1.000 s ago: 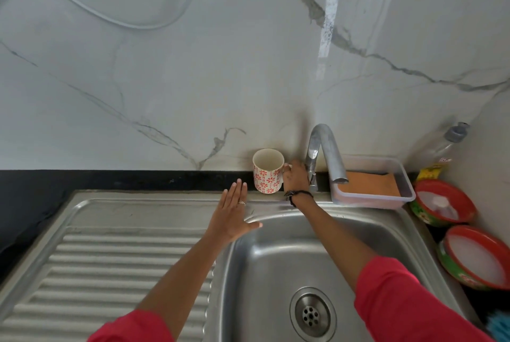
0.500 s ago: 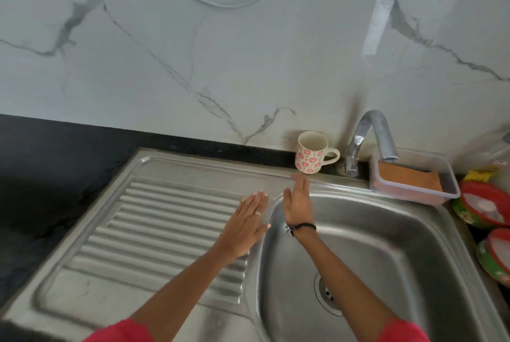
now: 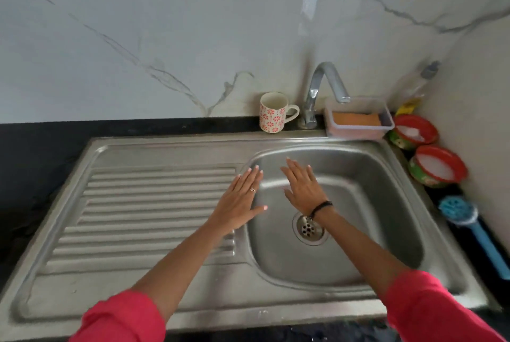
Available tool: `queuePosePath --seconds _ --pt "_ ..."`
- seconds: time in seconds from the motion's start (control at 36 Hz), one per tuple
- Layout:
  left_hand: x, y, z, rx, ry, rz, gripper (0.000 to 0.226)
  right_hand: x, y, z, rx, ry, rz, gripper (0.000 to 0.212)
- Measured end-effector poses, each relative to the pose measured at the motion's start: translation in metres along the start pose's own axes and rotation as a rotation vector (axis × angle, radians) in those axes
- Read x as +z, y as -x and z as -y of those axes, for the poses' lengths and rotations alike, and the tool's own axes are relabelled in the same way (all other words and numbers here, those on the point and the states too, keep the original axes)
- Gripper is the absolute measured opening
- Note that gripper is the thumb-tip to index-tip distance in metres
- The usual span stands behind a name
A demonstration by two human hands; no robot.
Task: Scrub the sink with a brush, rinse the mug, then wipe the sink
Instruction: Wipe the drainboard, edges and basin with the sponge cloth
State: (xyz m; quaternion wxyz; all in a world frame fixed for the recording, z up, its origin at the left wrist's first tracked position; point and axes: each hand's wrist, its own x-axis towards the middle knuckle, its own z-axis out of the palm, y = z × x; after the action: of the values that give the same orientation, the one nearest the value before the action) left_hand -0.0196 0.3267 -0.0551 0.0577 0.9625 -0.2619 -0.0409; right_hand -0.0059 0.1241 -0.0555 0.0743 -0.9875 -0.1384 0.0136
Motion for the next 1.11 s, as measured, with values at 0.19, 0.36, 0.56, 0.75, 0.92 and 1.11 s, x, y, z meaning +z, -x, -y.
queuePosePath --seconds 0.19,0.36,0.56,0.75,0.92,1.11 --pt "0.0 -0.068 -0.069 0.123 0.011 0.047 0.085 -0.034 0.023 -0.08 0.104 0.097 0.01 0.063" --pt "0.0 -0.134 -0.123 0.179 0.047 0.062 0.085 -0.066 0.02 -0.156 0.206 0.045 -0.041 0.057" --pt "-0.005 -0.212 -0.149 0.17 0.048 -0.009 0.085 -0.109 -0.046 -0.236 0.183 -0.123 -0.12 0.039" --pt "-0.007 -0.249 -0.139 0.176 -0.067 -0.033 0.091 -0.109 -0.132 -0.275 0.198 -0.24 0.317 0.035" --pt "0.003 -0.256 -0.138 0.184 -0.034 -0.053 0.105 -0.076 -0.168 -0.286 0.322 -0.174 0.404 0.093" --pt "0.004 -0.257 -0.138 0.184 -0.017 -0.058 0.112 -0.081 -0.163 -0.282 0.087 0.116 0.405 0.054"
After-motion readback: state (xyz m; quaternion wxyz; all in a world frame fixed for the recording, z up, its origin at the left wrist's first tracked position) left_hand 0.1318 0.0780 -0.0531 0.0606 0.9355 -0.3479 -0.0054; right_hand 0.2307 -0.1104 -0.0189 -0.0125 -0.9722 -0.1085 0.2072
